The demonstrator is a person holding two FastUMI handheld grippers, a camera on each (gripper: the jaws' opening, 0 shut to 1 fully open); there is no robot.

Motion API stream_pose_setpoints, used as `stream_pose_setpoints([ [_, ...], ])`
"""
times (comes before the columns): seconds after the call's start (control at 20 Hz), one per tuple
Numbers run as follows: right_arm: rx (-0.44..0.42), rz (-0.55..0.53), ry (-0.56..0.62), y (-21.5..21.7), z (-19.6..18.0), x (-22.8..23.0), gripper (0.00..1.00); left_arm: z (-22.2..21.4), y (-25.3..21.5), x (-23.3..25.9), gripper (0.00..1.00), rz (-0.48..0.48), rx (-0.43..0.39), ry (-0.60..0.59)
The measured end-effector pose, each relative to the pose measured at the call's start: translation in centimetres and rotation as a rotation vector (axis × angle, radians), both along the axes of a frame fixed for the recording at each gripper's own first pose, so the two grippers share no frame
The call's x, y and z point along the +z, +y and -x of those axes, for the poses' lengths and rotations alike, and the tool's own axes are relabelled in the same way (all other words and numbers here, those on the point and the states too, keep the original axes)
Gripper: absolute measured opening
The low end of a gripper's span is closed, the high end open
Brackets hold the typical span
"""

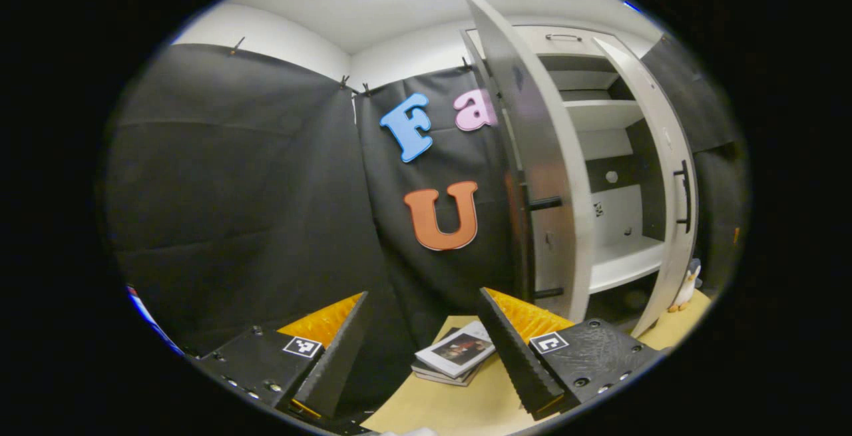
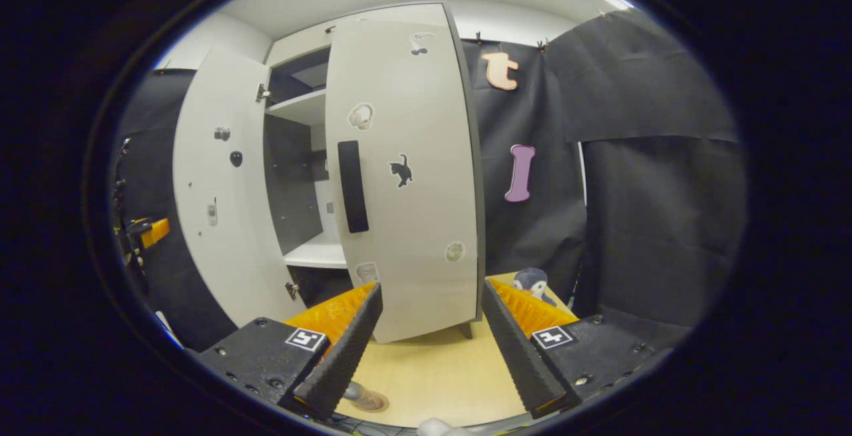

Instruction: Grasp the bottle in the cabinet with the left hand and place it on the coaster, then close the right door with the right hand and the left door with the left hand.

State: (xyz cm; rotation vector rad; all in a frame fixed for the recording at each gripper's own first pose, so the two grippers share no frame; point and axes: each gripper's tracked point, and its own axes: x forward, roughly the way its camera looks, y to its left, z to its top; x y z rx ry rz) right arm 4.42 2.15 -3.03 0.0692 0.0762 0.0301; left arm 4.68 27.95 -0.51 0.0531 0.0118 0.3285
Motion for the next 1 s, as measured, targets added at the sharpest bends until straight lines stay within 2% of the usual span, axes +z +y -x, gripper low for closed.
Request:
stream_pose_setpoints([
  [0.25,-0.031,0.025,0.015,-0.1,1.4,-0.4,0.98,-3.4,1.4,0.9,0.98,0.033,-0.026,-0.016],
  [0.6,-0.052,0.028,0.020,-0.5,3.0,-0.5,0.98,-6.5,-2.1,1.3,0.98,0.009,-0.099,-0.013],
  [0.7,-0.046,0.022,0.016,-0.7,3.1,-0.4,0.98,-6.6,-2.0,1.6,0.83,-0.014,-0.087,-0.025],
  [0.8,-0.036,0.020,0.022,-1.1,3.1,-0.5,0.98,-6.8,-2.5,1.1,0.86,0.007,-0.093,-0.011],
  [0.85,-0.029,0.021,0.025,-1.3,3.1,-0.6,0.96,-6.7,-2.7,1.1,0.86,0.028,-0.097,-0.012],
  [0.9,-0.026,0.020,0.022,-1.4,3.1,-0.4,0.98,-6.8,-3.1,1.0,0.83,0.045,-0.103,-0.009],
  [1.0,-0.022,0.016,0.016,-2.1,3.1,-0.1,0.98,-6.6,-3.8,1.0,0.87,0.048,-0.106,-0.004],
])
